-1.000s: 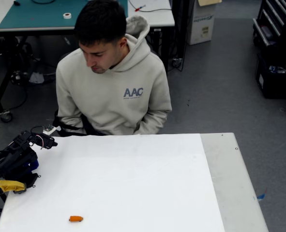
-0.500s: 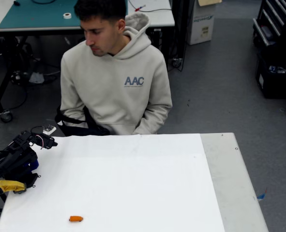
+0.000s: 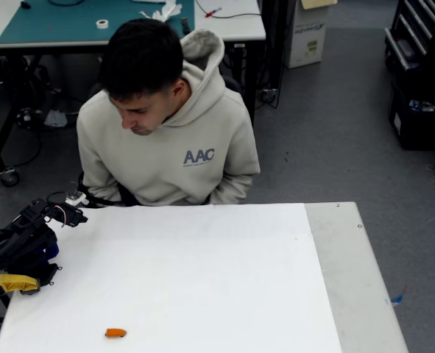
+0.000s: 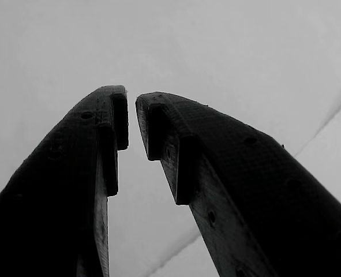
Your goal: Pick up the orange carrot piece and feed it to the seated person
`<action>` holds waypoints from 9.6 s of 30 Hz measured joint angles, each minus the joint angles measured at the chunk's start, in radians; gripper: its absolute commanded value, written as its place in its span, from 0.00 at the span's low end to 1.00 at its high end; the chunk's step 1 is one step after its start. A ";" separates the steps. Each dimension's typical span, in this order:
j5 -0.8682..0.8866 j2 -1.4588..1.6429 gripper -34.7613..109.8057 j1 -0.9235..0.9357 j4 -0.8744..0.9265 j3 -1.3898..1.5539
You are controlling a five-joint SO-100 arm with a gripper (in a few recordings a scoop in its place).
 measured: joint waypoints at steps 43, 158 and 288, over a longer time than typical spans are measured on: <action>0.003 -0.707 0.23 0.347 0.000 -0.589; -0.744 -1.954 0.24 1.615 0.046 -1.554; 0.152 -1.838 0.22 0.426 0.611 -1.827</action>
